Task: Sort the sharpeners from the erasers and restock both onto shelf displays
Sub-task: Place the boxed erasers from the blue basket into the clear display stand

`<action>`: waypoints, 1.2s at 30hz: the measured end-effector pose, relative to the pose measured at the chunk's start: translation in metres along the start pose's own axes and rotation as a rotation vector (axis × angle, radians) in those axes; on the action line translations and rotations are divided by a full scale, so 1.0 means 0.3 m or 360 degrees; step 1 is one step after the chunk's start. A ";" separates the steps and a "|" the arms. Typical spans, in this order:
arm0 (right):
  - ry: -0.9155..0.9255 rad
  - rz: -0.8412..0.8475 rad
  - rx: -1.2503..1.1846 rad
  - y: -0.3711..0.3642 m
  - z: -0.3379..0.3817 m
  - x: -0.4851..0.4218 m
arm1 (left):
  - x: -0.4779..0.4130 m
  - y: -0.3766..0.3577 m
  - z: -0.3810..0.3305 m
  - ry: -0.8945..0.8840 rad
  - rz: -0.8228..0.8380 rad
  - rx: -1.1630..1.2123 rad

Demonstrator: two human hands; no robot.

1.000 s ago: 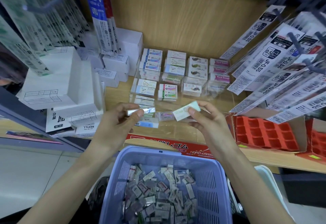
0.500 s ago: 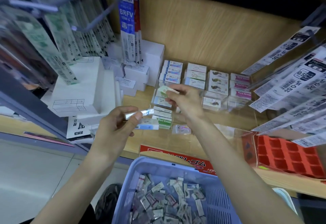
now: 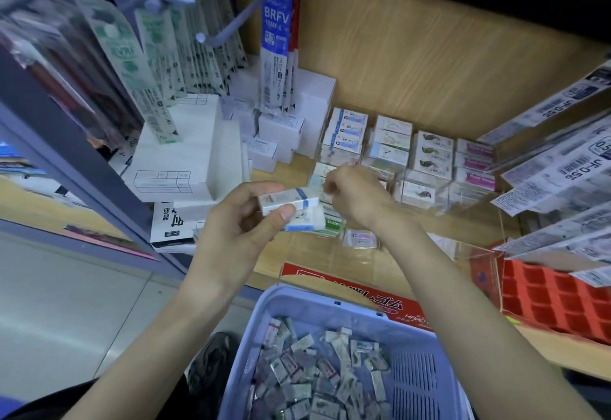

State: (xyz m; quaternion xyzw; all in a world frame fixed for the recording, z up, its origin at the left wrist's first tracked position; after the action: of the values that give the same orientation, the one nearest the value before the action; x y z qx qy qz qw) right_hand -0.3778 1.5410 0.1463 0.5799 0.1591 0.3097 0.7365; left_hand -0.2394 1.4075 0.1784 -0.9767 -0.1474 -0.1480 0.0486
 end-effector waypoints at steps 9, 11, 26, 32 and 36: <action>-0.0001 -0.0596 -0.1401 0.051 0.062 0.193 | 0.005 -0.035 -0.018 -0.0086 0.0018 0.0106; 0.0006 -0.0641 -0.2469 0.050 0.115 0.303 | 0.011 -0.048 -0.014 -0.0081 -0.0010 0.0087; -0.0574 -0.1086 -0.2683 -0.032 0.126 0.415 | 0.017 -0.162 0.033 0.0518 0.0045 0.0026; -0.0522 -0.1228 -0.2640 -0.030 0.115 0.415 | 0.017 -0.165 0.047 0.0536 0.0268 0.0053; -0.0592 -0.1206 -0.2812 -0.040 0.104 0.417 | 0.005 -0.158 0.050 0.0605 0.0294 0.0181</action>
State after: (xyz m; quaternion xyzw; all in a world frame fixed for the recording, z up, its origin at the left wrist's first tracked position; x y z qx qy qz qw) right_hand -0.2613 1.5960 0.1592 -0.2305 -0.0730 -0.0361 0.9697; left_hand -0.2481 1.4550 0.1670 -0.9363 -0.0536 -0.3160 0.1438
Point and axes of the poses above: each hand's wrist, its own x-axis away from the middle knuckle, its own y-axis out of the back of the hand, z = x × y, the point moved 2 cm from there along -x, towards the middle knuckle, and after that the axes turned 13 degrees about y, right-handed, at the moved point
